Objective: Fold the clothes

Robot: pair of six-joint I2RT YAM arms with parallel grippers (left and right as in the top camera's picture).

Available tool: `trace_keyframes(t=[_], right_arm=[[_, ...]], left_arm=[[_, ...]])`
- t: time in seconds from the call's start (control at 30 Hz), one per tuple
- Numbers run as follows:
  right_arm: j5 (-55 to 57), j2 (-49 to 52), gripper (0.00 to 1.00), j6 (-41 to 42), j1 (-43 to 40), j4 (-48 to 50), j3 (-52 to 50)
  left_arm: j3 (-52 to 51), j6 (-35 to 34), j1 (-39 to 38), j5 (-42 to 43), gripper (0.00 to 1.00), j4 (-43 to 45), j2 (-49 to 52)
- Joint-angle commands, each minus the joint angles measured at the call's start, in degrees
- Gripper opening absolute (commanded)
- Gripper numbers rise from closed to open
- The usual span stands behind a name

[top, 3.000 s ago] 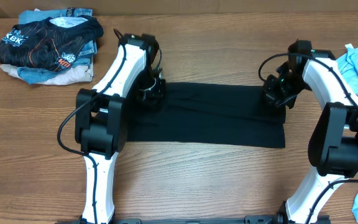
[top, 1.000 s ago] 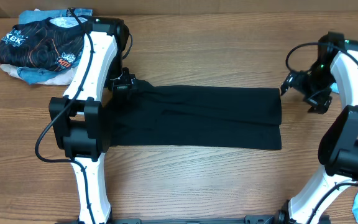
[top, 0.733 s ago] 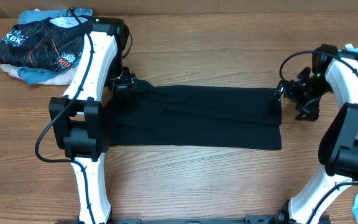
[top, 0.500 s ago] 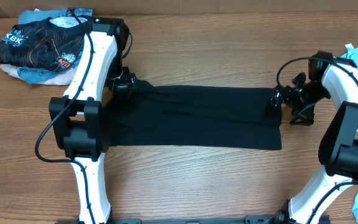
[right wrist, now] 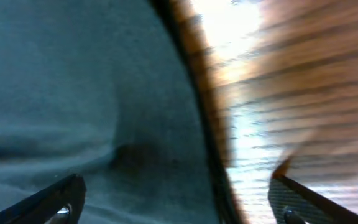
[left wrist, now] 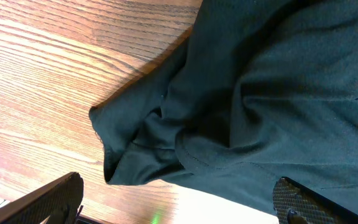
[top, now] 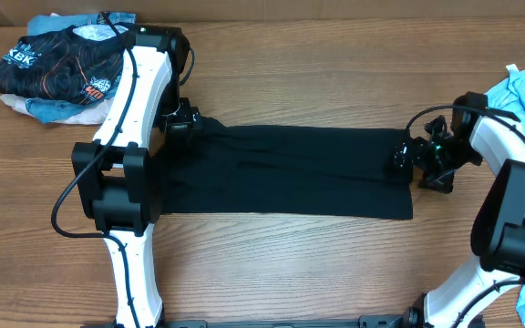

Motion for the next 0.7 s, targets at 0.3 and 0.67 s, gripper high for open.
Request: trace_keyframes(t=[0.3, 0.67], right_arm=[[-8.96, 4.52, 0.69, -3.1, 1.38, 0.52, -4.66], [-4.39, 4.5, 0.09, -0.13, 0.74, 2.03, -4.39]], left_arm=[[0.74, 1.05, 0.07, 0.26, 1.0, 0.83, -1.57], [0.74, 1.07, 0.07, 0.26, 1.0, 0.83, -1.57]])
